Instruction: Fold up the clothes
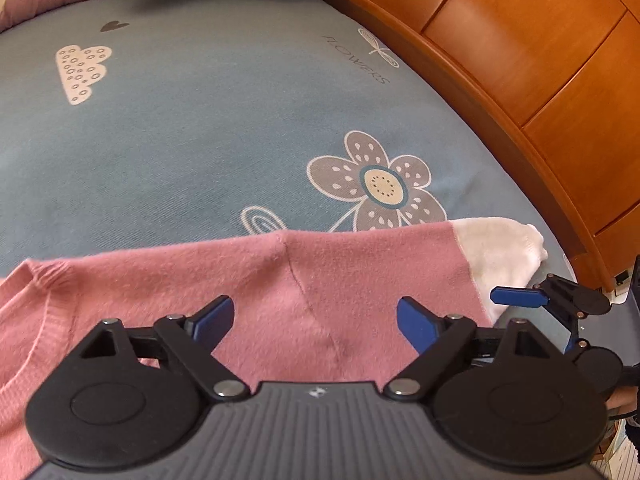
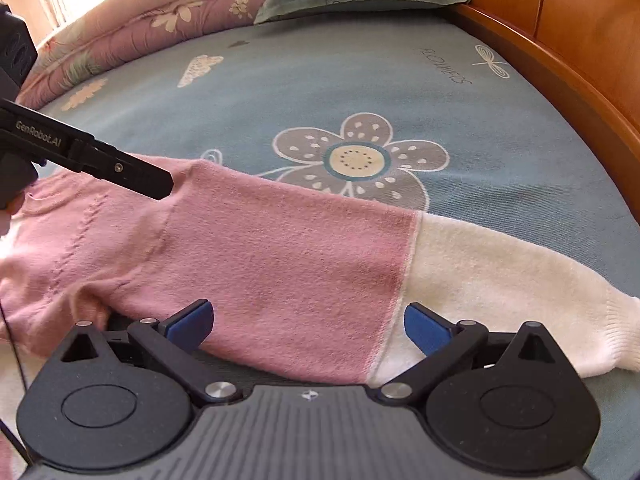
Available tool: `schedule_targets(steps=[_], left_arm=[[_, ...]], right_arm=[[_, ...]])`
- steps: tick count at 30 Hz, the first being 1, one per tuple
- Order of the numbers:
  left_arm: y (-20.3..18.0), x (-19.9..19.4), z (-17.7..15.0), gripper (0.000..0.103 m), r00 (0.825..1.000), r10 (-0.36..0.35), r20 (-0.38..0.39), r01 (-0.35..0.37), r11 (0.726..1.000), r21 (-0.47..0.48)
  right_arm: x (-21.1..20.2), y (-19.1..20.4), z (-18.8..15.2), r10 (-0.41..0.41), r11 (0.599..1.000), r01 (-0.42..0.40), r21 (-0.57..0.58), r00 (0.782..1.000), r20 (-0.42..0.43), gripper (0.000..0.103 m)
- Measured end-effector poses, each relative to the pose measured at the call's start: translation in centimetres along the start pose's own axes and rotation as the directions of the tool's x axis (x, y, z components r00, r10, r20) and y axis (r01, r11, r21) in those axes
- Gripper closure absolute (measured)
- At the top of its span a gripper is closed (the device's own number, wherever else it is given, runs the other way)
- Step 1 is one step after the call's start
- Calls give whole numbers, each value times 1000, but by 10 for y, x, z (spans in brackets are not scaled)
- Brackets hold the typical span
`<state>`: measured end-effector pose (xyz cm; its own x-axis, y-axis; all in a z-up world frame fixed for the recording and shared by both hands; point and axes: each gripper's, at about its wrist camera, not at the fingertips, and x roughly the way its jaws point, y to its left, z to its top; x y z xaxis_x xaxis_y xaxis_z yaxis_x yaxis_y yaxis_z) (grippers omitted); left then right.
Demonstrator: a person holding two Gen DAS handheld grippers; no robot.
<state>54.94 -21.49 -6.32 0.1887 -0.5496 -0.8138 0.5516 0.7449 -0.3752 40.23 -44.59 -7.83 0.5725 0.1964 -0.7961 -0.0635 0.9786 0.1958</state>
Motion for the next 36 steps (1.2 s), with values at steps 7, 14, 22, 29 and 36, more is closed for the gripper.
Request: schedule_targets(steps=[7, 14, 22, 29, 36], left_arm=[[30, -74, -71, 15, 995, 74, -61, -81, 989, -125], [57, -146, -161, 15, 986, 113, -122, -148, 933, -329], [71, -182, -252, 15, 969, 126, -212, -214, 857, -470], [76, -214, -270, 15, 980, 179, -81, -196, 858, -474], [142, -234, -253, 15, 958, 230, 172, -93, 815, -571]], right_arm=[[13, 48, -36, 409, 902, -389, 185, 909, -82, 0], [44, 81, -29, 521, 838, -489, 244, 849, -87, 0], [19, 93, -49, 460, 888, -430, 162, 819, -343, 0], [-16, 141, -44, 292, 948, -317, -33, 905, -310, 0], [-12, 195, -32, 172, 962, -211, -172, 961, -216, 0]])
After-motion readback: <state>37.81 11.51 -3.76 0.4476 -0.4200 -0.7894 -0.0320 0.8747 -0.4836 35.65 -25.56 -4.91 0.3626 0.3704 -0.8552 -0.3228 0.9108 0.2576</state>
